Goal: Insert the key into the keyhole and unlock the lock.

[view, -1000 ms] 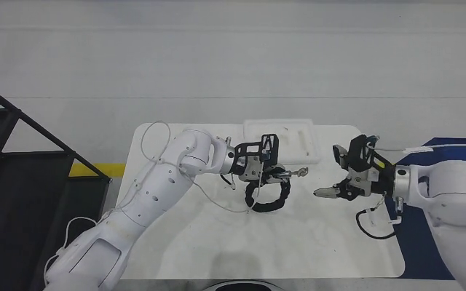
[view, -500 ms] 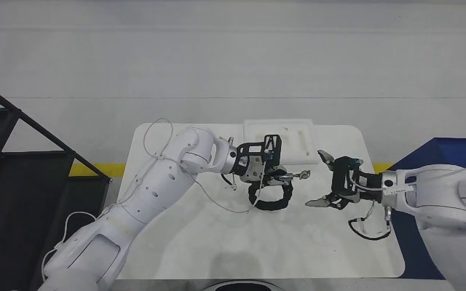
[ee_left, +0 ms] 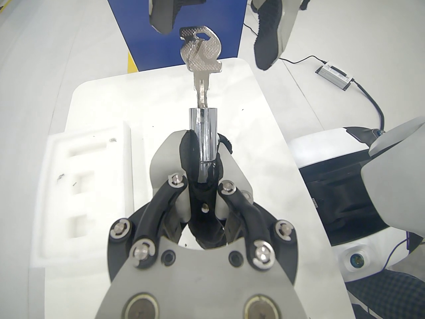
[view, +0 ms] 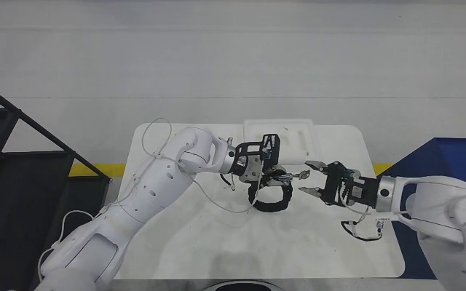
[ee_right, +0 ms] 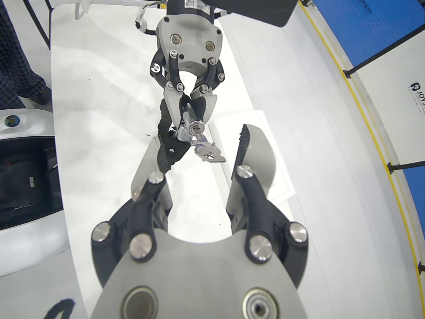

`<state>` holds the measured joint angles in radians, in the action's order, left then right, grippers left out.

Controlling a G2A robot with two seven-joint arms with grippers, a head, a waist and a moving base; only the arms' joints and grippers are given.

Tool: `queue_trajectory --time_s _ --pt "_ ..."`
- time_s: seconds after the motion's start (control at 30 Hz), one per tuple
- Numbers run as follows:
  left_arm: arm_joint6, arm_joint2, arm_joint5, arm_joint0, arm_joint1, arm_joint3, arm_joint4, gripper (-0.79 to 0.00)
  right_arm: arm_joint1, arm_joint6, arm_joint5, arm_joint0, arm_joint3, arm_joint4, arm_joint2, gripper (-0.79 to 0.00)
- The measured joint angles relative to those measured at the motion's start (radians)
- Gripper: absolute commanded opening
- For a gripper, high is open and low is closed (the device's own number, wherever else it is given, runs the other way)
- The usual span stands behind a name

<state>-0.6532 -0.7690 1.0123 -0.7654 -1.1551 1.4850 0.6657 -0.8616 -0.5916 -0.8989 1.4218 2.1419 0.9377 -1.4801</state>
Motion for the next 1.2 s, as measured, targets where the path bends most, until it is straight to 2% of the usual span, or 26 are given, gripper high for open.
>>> queue_trajectory --time_s 0.17,0.3,0.5,0.57,0.73,0.97,1.2 --pt "0.004 0.006 0.0 0.003 0.004 0.001 -0.003 -0.785 -0.001 0.043 0.015 0.005 0.007 0.078 0.01 -0.431" --pt "0.011 0.011 0.0 0.007 0.006 0.003 -0.003 -0.785 -0.002 0.061 0.033 0.008 0.016 0.145 0.02 -0.474" --pt "0.023 0.02 0.0 0.012 0.009 0.001 -0.006 -0.785 -0.002 0.094 0.043 0.011 0.015 0.174 0.029 -0.631" --pt "0.027 0.023 0.0 0.014 0.009 0.0 -0.006 -0.785 -0.002 0.095 0.043 0.011 0.015 0.179 0.031 -0.708" --pt "0.04 0.029 0.0 0.021 0.011 -0.005 -0.003 -0.785 -0.001 0.102 0.039 0.01 0.007 0.157 0.036 -0.785" --pt "0.058 0.036 0.0 0.026 0.013 -0.009 0.006 -0.785 0.001 0.058 0.074 0.013 -0.023 0.025 0.035 -0.785" --pt "0.088 0.042 0.0 0.025 0.014 -0.012 0.026 -0.785 0.007 -0.133 0.2 -0.005 -0.059 -0.297 0.057 -0.785"
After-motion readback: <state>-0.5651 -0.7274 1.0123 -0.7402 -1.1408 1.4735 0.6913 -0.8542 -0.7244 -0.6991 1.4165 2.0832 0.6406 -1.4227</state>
